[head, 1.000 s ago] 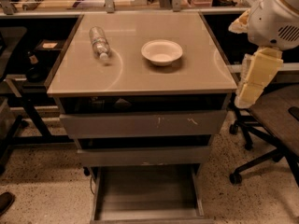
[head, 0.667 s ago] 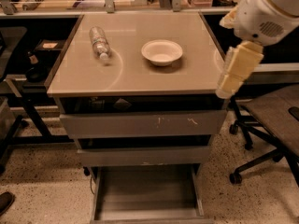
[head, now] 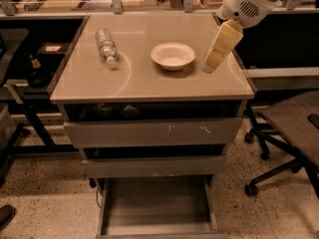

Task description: Place water bottle into bottom drawer

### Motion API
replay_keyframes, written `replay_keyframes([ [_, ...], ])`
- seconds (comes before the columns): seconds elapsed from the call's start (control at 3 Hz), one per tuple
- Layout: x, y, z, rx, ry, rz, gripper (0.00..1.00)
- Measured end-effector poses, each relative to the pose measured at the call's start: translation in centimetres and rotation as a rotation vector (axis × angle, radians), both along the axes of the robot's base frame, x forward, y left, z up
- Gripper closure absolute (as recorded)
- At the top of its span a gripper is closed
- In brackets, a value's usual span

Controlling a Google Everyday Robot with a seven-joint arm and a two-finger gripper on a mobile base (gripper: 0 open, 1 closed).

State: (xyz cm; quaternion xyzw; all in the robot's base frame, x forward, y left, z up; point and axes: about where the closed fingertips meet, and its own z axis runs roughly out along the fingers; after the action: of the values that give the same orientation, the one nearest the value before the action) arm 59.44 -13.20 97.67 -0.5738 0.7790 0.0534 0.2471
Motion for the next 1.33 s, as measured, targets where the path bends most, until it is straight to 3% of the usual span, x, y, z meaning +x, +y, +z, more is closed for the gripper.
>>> replay_keyframes([
  [0.33, 0.7, 1.0, -0.5, 0.0, -0.011, 0.004, 0.0],
  [0.67, 3.1, 3.3, -1.6, 0.013, 0.032, 0.04, 0.0],
  [1.0, 4.6, 6.2, -1.7, 0.051, 0.077, 0.114, 0.0],
  [1.33, 5.0, 6.4, -1.3, 0.06, 0.065, 0.114, 0.0],
])
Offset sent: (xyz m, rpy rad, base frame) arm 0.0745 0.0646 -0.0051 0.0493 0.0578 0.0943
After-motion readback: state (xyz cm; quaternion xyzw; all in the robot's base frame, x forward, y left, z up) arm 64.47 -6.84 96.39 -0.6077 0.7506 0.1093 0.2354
